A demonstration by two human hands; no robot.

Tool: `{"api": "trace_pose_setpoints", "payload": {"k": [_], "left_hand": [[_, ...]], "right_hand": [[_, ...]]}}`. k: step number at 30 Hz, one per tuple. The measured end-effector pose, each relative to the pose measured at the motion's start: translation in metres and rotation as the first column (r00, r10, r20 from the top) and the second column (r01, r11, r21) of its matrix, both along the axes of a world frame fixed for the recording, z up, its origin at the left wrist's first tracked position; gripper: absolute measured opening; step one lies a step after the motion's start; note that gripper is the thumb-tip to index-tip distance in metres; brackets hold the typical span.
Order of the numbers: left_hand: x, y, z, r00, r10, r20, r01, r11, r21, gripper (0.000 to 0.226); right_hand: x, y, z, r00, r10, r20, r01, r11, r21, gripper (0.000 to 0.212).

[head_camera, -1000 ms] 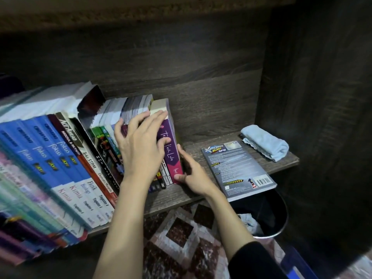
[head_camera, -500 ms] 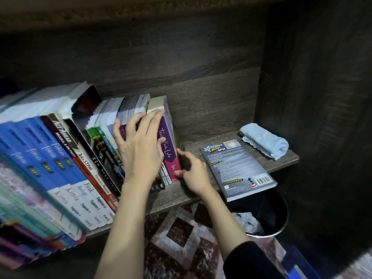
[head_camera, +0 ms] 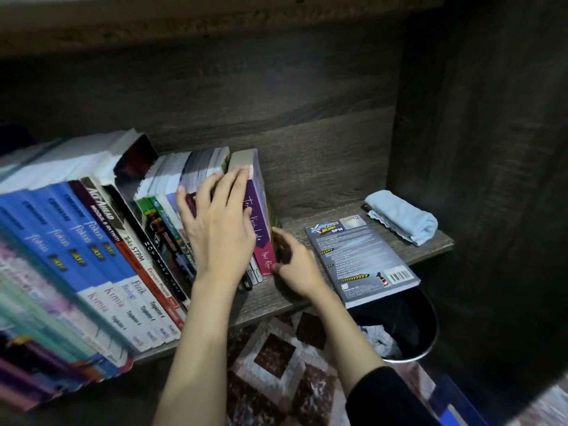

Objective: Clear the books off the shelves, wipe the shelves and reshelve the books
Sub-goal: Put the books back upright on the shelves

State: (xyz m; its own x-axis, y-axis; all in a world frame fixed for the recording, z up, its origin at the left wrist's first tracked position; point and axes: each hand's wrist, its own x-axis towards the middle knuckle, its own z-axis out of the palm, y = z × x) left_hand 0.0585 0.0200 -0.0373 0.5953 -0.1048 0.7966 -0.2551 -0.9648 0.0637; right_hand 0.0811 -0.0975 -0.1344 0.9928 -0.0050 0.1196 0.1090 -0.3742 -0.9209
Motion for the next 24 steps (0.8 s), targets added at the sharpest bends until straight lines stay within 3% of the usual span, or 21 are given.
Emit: {"api": "trace_pose_setpoints", "payload": {"k": [7,14,17,19,21,24], "left_hand": [[-0.012,-0.016,0.006,0.991,-0.083,0.104,0.104,0.97,-0.218,0.048],[-0.026,-0.05,-0.013,0.963,-0.143,0.23,0.213,0.926,-0.313,0.036],[-0.027,-0.06,-0.02,0.951,-0.211,0.226,0.278,0.902,-0.33,0.031],[-0.032,-0.069,-0.022,0.957,-0.286,0.045,0.276,0.853,-0.443,0.026],[-0.033,-0.079,-0.028,0.923,-0.287,-0.256,0.12,0.847,-0.517,0.023],[-0.029,-0.091,-0.041,0.759,-0.207,-0.617,-0.088,0.907,-0.412,0.024]], "right_hand": [[-0.014,-0.023,0.017,0.999,-0.017,0.043,0.02,0.997,-0.069,0.088],[-0.025,-0.055,0.022,0.973,-0.193,0.123,0.199,0.979,-0.035,0.063],[-0.032,-0.069,0.027,0.956,-0.26,0.138,0.278,0.952,-0.129,0.058],[-0.033,-0.081,0.027,0.924,-0.343,0.167,0.378,0.885,-0.273,0.05],[-0.034,-0.093,0.026,0.895,-0.422,0.145,0.44,0.784,-0.438,0.044],[-0.039,-0.108,0.021,0.863,-0.505,0.001,0.413,0.705,-0.576,0.049]]}}
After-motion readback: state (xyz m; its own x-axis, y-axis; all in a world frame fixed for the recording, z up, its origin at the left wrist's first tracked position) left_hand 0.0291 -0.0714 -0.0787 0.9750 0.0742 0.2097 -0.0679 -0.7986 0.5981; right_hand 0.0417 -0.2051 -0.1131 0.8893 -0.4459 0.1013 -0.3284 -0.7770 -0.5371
